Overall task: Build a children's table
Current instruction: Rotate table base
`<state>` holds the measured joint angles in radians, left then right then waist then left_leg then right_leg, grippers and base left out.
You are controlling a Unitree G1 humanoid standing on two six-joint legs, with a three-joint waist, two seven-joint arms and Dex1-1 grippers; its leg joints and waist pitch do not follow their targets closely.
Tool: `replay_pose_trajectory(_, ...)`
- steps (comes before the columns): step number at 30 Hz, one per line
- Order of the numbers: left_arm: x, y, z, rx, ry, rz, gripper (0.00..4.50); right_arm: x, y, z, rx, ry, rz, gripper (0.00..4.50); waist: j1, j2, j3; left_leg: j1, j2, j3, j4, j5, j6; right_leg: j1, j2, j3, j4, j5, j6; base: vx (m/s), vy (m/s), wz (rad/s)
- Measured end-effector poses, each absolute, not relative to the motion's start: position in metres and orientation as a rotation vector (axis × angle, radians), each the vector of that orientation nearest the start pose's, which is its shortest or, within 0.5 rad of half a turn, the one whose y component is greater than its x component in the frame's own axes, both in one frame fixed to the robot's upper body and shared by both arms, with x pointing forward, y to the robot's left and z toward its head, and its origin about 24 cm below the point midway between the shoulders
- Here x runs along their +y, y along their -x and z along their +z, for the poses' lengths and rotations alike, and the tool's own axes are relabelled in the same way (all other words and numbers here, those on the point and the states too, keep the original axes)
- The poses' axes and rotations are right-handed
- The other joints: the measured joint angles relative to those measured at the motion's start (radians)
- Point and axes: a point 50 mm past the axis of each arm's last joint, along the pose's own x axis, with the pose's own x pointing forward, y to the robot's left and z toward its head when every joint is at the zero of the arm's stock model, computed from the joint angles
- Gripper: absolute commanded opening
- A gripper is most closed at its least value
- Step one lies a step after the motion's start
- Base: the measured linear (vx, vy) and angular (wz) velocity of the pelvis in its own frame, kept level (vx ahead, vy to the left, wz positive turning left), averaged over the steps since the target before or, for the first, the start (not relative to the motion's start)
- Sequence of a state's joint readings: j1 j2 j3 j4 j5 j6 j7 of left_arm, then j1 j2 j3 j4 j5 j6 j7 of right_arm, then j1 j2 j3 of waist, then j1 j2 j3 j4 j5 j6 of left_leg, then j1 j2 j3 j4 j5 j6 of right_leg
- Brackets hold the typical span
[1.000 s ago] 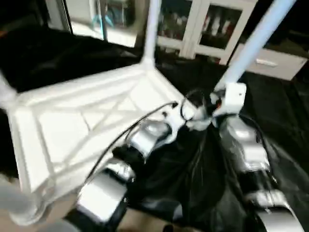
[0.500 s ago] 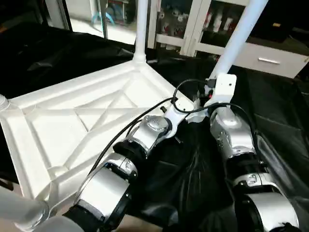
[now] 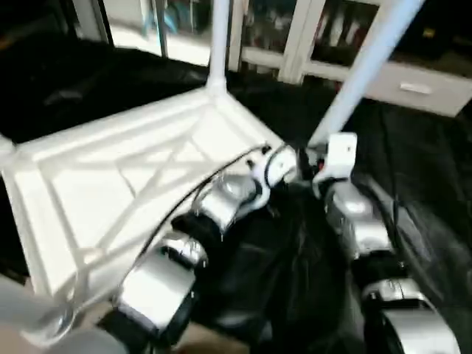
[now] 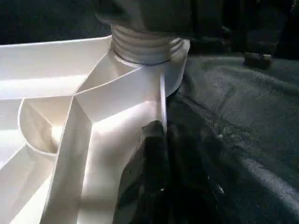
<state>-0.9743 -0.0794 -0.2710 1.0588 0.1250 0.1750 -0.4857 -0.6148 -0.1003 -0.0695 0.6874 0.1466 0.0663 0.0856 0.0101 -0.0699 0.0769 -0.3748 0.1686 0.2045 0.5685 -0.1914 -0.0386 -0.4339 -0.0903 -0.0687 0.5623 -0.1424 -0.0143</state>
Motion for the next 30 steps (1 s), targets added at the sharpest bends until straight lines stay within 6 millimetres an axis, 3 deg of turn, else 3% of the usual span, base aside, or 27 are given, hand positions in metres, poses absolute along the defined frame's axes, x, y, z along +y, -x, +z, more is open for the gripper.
replay_pose_trajectory(11, 0.005, -0.365, 0.079, 0.335, -0.419, -0.874, 0.0, -0.147, -0.349, 0.059, 0.186, -0.062, 0.198, 3.99, 0.008, 0.007, 0.012, -0.002, 0.001, 0.002, 0.002, 0.001, 0.001, -0.004, 0.0, 0.001, 0.004, 0.0, -0.001, 0.0, 0.0, 0.0)
replay_pose_trajectory(16, 0.006, -0.368, 0.083, 0.326, -0.422, -0.869, 0.0, -0.146, -0.343, 0.064, 0.179, -0.056, 0.246, 4.44, 0.018, 0.005, 0.014, -0.007, 0.002, 0.003, 0.005, 0.001, 0.002, -0.013, 0.001, 0.001, 0.013, -0.002, -0.003, 0.0, 0.0, 0.0)
replay_pose_trajectory(18, 0.006, -0.368, 0.084, 0.322, -0.424, -0.871, 0.0, -0.148, -0.338, 0.066, 0.174, -0.049, 0.261, 4.44, 0.025, 0.005, 0.014, -0.013, 0.003, 0.003, 0.008, 0.002, 0.003, -0.018, 0.001, 0.001, 0.016, -0.002, -0.003, 0.0, 0.0, 0.0)
replay_pose_trajectory(30, 0.005, -0.366, 0.084, 0.324, -0.426, -0.921, 0.0, -0.167, -0.316, 0.067, 0.206, -0.03, 0.269, 4.44, 0.037, 0.009, 0.017, -0.015, 0.004, 0.003, 0.017, 0.002, 0.004, -0.018, 0.0, 0.002, 0.019, 0.0, -0.005, 0.0, 0.0, 0.0)
